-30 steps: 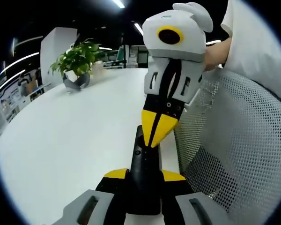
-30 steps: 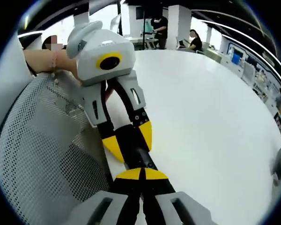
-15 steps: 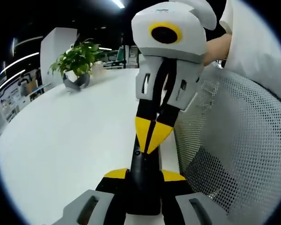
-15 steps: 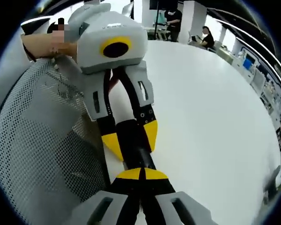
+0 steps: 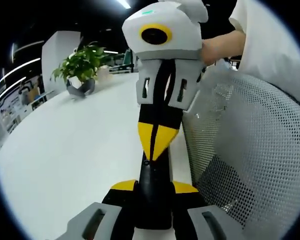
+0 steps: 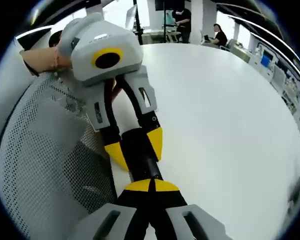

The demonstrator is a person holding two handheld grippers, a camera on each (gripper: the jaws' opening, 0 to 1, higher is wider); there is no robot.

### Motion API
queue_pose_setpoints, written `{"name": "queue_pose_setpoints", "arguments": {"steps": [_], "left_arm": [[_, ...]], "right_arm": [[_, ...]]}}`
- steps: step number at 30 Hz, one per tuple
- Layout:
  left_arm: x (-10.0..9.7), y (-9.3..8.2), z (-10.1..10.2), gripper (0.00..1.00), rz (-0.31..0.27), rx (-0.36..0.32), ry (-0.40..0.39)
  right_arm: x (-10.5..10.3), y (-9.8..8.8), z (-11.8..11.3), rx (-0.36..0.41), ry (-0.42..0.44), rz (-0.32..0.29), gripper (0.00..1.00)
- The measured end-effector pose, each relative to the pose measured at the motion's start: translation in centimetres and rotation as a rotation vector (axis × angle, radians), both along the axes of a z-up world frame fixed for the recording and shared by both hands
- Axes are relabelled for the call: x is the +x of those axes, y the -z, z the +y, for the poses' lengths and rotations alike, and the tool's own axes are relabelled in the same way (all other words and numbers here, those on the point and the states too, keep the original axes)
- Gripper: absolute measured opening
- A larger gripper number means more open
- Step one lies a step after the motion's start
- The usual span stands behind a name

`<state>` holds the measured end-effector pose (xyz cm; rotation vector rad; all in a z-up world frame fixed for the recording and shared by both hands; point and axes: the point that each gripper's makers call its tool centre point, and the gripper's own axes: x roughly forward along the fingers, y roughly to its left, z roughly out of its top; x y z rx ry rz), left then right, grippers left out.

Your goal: Press the specified remote control buttons in sequence, fully releasing each button before pressing the next.

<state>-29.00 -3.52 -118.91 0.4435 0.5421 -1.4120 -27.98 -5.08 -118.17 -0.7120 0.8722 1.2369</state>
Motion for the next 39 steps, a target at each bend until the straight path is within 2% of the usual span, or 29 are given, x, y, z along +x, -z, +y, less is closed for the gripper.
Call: {"name": "queue_pose_setpoints", "arguments": {"steps": [2, 3, 6, 9, 11, 14, 16, 22, 28, 30, 34, 39], "left_arm": [[0.0, 0.0, 0.0, 0.25, 0.0, 0.0, 0.001], [0.0, 0.0, 0.0, 0.25, 0.0, 0.0, 0.001], [0.0, 0.0, 0.0, 0.25, 0.0, 0.0, 0.001], [0.0, 0.0, 0.0, 0.25, 0.001, -0.001, 0.0], [0.0, 0.0, 0.0, 0.25, 0.001, 0.0, 0.001], [0.0, 0.0, 0.0, 0.25, 0.001, -0.001, 0.002], [0.0, 0.0, 0.0, 0.25, 0.0, -0.001, 0.002], [0.0, 0.0, 0.0, 0.25, 0.0, 0.0, 0.001], [0.0, 0.0, 0.0, 0.25, 0.001, -0.001, -0.001], [0.0, 0.0, 0.0, 0.25, 0.002, -0.002, -0.002], [0.0, 0.0, 0.0, 0.25, 0.002, -0.002, 0.001], [0.0, 0.0, 0.0, 0.25, 0.003, -0.003, 0.001]], "right_arm": [[0.1, 0.0, 0.3, 0.003, 0.001, 0.01, 0.0], [0.0, 0.0, 0.5, 0.009, 0.005, 0.04, 0.0], [0.1, 0.2, 1.1, 0.014, 0.004, 0.069, 0.0], [0.1, 0.3, 1.0, -0.027, -0.024, 0.085, 0.0], [0.2, 0.3, 1.0, -0.044, -0.018, 0.105, 0.0], [0.4, 0.5, 1.0, -0.09, 0.025, 0.17, 0.0], [0.5, 0.6, 1.1, -0.11, 0.031, 0.178, 0.0], [0.3, 0.7, 1.1, -0.133, 0.023, 0.131, 0.0], [0.4, 0.4, 1.0, -0.01, 0.073, 0.068, 0.0], [0.1, 0.3, 0.8, -0.001, 0.055, 0.056, 0.0], [-1.2, -0.8, 2.1, 0.058, 0.03, 0.092, 0.0], [-1.3, 0.3, 1.8, -0.022, -0.023, 0.062, 0.0]]}}
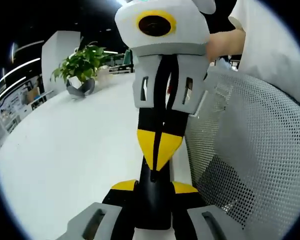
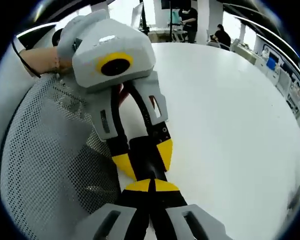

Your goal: Press the specified remote control buttons in sequence, fully releasing each button before pressing the next.

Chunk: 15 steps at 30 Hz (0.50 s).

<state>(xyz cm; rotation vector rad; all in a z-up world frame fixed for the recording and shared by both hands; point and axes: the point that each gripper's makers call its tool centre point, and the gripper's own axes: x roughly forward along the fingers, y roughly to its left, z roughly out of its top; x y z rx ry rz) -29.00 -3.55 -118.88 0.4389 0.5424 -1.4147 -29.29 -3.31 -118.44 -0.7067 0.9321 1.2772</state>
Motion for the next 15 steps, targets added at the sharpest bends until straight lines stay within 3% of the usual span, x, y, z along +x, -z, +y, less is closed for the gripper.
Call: {"name": "queue_pose_setpoints", "arguments": {"steps": [8, 13, 15], "left_arm": [[-0.01, 0.0, 0.02, 0.25, -0.001, 0.002, 0.002], [-0.01, 0.02, 0.02, 0.25, -0.001, 0.003, 0.002], [0.0, 0.03, 0.04, 0.25, -0.001, 0.002, 0.002]], "right_arm": [[-0.1, -0.04, 0.4, -0.021, -0.059, -0.016, 0.0], [-0.07, -0.05, 0.25, -0.017, -0.061, -0.045, 0.0], [-0.01, -0.19, 0.23, 0.01, -0.033, -0.027, 0.0]]}}
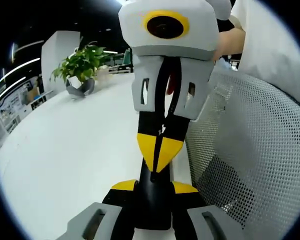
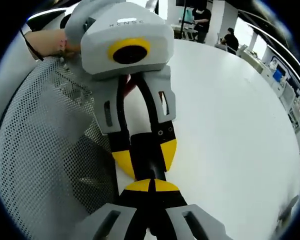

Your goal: Press the specified remote control buttons in sequence, fully releasing each button before pressing the next.

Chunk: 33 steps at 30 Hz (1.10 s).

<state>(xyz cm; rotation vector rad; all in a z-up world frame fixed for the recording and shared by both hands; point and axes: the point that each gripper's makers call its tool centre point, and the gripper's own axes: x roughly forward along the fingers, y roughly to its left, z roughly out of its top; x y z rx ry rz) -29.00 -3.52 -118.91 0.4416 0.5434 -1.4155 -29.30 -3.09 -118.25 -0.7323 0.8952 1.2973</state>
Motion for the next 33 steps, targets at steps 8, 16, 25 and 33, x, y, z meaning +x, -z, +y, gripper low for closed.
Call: {"name": "queue_pose_setpoints", "arguments": {"steps": [8, 16, 25, 33], "left_arm": [[0.01, 0.01, -0.01, 0.25, 0.0, 0.0, -0.001], [-0.01, 0.0, -0.01, 0.25, 0.0, 0.0, 0.0], [-0.02, 0.01, -0.01, 0.25, -0.003, 0.004, 0.003], [-0.04, 0.02, -0.05, 0.25, -0.002, -0.003, -0.009]], "right_arm": [[0.09, -0.19, 0.32, 0.015, -0.004, -0.008, 0.0], [0.05, 0.06, 0.58, -0.005, -0.024, 0.005, 0.0], [-0.02, 0.15, 0.64, -0.015, -0.085, -0.096, 0.0], [0.1, 0.04, 0.7, 0.039, -0.041, -0.119, 0.0]]}}
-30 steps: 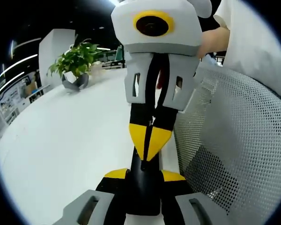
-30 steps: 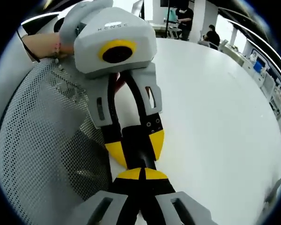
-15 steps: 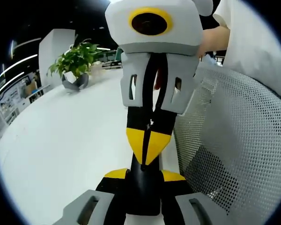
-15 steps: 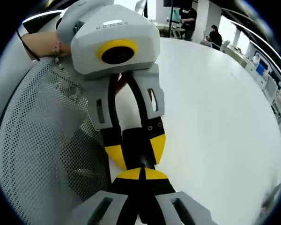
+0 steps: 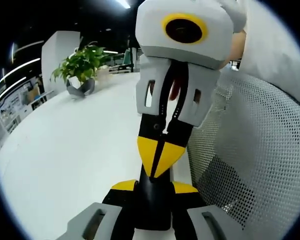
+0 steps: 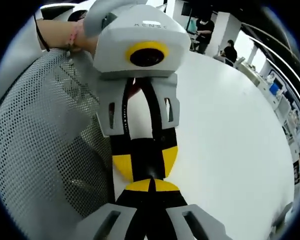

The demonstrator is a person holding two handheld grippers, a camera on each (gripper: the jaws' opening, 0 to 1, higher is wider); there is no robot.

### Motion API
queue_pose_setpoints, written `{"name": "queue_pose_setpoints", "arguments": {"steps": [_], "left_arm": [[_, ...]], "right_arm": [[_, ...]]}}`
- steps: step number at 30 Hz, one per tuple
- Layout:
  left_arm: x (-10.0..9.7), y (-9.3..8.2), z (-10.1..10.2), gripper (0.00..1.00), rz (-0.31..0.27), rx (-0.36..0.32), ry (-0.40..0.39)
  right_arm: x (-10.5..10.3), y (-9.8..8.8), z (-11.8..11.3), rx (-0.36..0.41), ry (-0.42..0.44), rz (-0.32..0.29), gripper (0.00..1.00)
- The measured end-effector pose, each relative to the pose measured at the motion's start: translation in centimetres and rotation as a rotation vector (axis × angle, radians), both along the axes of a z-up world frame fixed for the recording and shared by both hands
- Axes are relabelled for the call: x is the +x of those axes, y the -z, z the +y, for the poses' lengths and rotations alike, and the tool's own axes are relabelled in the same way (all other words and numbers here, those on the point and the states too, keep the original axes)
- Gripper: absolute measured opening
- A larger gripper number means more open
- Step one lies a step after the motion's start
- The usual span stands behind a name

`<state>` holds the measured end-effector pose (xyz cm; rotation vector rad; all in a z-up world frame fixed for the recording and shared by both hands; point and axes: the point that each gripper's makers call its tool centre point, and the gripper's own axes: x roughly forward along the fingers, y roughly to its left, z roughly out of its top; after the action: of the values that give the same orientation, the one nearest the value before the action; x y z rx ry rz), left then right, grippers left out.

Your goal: Press the specified remote control buttons in sequence, fully releasing each button before pressing the next.

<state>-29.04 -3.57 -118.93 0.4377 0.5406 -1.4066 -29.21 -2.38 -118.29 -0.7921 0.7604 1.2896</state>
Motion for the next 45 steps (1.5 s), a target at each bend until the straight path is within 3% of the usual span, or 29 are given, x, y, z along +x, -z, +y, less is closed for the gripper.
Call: {"name": "queue_pose_setpoints", "arguments": {"steps": [8, 16, 19, 27, 32, 37, 39, 40, 42, 45], "left_arm": [[-0.1, 0.0, 0.0, 0.25, -0.001, -0.007, -0.031], [-0.2, 0.0, 0.1, 0.25, -0.003, 0.001, -0.034], [-0.2, 0.0, 0.2, 0.25, -0.004, 0.002, -0.037], [-0.3, 0.0, 0.3, 0.25, 0.003, -0.015, -0.037], [-0.2, 0.1, 0.4, 0.25, 0.006, -0.02, -0.043], [-0.2, 0.0, 0.4, 0.25, 0.024, -0.03, -0.057], [-0.2, 0.0, 0.4, 0.25, 0.018, -0.025, -0.052], [-0.2, 0.0, 0.4, 0.25, 0.015, -0.024, -0.05], [-0.3, 0.0, 0.3, 0.25, 0.011, -0.023, -0.045], [-0.3, -0.1, 0.3, 0.25, 0.01, -0.023, -0.045]], "right_arm": [[-0.3, -0.2, 0.4, 0.021, 0.004, 0.024, 0.0], [-0.6, -0.1, 0.5, 0.048, -0.022, 0.0, 0.0], [-0.4, -0.1, 0.6, -0.006, -0.093, -0.034, 0.0], [-0.2, 0.1, 0.9, -0.066, -0.097, 0.034, 0.0], [-0.3, 0.0, 0.9, 0.012, -0.022, 0.071, 0.0], [-0.2, -0.2, 1.5, 0.162, 0.087, 0.117, 0.0], [-1.0, -0.5, 2.4, 0.234, 0.096, 0.168, 0.01], [-1.3, -0.5, 2.4, 0.237, 0.101, 0.176, 0.0], [-1.0, -0.3, 2.2, 0.215, 0.078, 0.113, 0.0], [-1.2, -0.4, 1.9, 0.217, 0.072, 0.137, 0.0]]}}
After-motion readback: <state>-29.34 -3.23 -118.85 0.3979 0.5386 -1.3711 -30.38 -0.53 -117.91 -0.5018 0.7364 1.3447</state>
